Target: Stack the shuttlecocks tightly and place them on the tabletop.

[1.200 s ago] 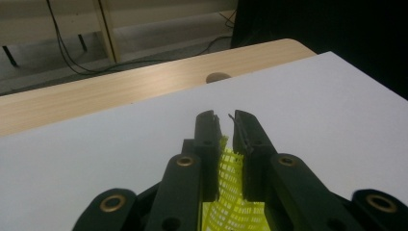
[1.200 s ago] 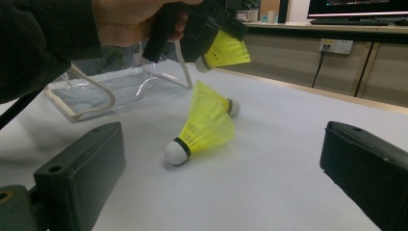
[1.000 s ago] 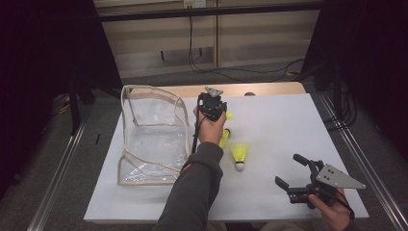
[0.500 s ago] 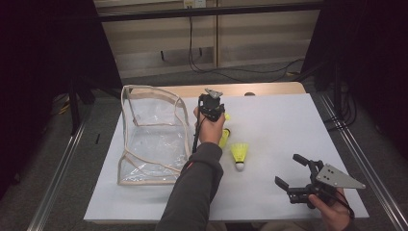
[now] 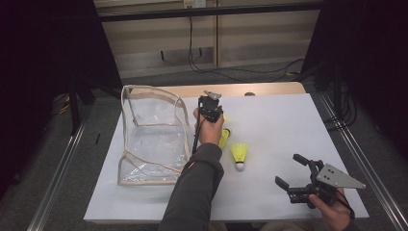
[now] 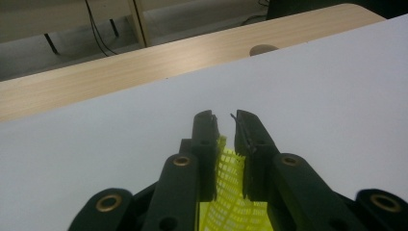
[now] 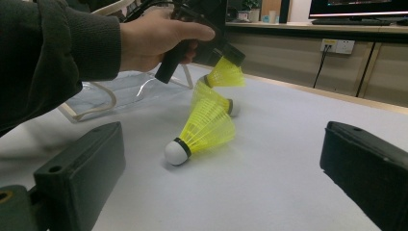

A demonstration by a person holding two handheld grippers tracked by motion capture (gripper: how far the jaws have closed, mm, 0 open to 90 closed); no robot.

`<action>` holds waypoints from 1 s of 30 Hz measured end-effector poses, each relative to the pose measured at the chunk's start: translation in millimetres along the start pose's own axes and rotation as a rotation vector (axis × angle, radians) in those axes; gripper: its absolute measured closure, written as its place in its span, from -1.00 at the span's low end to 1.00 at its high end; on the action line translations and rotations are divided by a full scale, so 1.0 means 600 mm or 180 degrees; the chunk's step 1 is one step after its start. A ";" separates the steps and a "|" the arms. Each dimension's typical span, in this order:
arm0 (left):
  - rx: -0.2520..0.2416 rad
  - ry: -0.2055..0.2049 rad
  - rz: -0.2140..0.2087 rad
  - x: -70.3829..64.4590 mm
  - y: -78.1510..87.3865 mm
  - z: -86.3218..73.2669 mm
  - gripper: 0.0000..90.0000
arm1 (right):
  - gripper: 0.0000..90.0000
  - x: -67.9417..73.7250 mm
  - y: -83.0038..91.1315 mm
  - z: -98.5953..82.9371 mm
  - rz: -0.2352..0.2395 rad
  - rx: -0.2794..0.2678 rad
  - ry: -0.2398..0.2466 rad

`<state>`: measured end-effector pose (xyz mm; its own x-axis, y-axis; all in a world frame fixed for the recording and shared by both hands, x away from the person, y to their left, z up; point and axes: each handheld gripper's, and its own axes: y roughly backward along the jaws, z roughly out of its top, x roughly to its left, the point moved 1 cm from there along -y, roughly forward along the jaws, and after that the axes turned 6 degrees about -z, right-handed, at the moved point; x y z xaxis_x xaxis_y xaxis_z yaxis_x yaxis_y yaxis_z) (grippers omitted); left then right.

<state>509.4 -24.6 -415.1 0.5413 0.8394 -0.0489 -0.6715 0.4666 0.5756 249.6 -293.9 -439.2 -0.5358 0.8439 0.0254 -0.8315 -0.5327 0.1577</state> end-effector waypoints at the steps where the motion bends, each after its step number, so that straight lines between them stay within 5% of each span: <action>1: 0.0014 -0.0029 0.0024 0.001 -0.001 -0.001 0.73 | -0.97 0.000 0.000 0.000 0.0005 -0.0003 0.0002; 30: 0.0239 0.0013 -0.0066 -0.005 -0.002 -0.013 0.49 | -0.97 -0.001 0.001 0.001 -0.0004 -0.0012 0.0034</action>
<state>504.4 -25.6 -422.2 0.5524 0.8310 -0.0646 -0.6204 0.4617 0.6340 249.6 -294.5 -438.6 -0.5364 0.8438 0.0147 -0.8327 -0.5320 0.1538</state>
